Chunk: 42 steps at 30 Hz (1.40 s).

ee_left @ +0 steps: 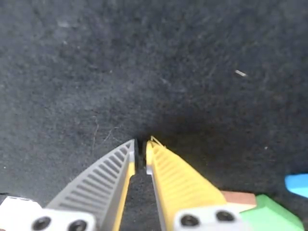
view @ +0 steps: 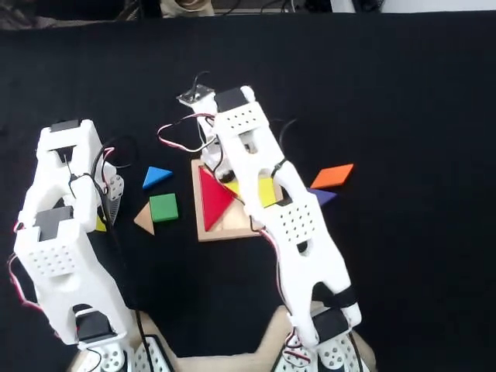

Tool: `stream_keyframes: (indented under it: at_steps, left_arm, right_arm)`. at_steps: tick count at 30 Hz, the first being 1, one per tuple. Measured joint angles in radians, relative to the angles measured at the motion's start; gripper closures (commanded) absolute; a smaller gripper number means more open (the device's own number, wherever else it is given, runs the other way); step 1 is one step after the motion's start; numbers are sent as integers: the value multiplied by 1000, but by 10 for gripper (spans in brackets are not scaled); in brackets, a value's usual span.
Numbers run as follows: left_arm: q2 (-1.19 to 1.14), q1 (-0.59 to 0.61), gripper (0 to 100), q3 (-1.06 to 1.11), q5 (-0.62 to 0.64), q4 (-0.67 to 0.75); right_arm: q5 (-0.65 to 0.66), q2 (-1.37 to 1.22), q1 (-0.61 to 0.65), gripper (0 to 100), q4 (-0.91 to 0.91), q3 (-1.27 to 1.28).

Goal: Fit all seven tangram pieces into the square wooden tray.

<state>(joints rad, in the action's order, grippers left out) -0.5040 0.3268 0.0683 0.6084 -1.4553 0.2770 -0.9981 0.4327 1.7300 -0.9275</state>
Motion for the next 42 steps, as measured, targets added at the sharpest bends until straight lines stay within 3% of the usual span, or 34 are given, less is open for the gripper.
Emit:
stream_keyframes:
  at_steps: [9,14,18,21,24,34,42]
  left_arm:
    - [0,0,939,0,0,0]
    - [0,0,939,0,0,0]
    - [0,0,939,0,0,0]
    - [0,0,939,0,0,0]
    - [0,-3,939,0,0,0]
    - [0,-14,939,0,0,0]
    - [0,-14,939,0,0,0]
  right_arm:
    - [141,287,0,988,0,86]
    - [370,559,-8,973,0,293]
    - [542,736,-17,783,-6,608]
    - [568,779,-57,622,-63,836]
    - [578,779,-64,544,-129,974]
    - [582,779,-61,647,-301,1149]
    - [582,779,-63,652,-410,1211]
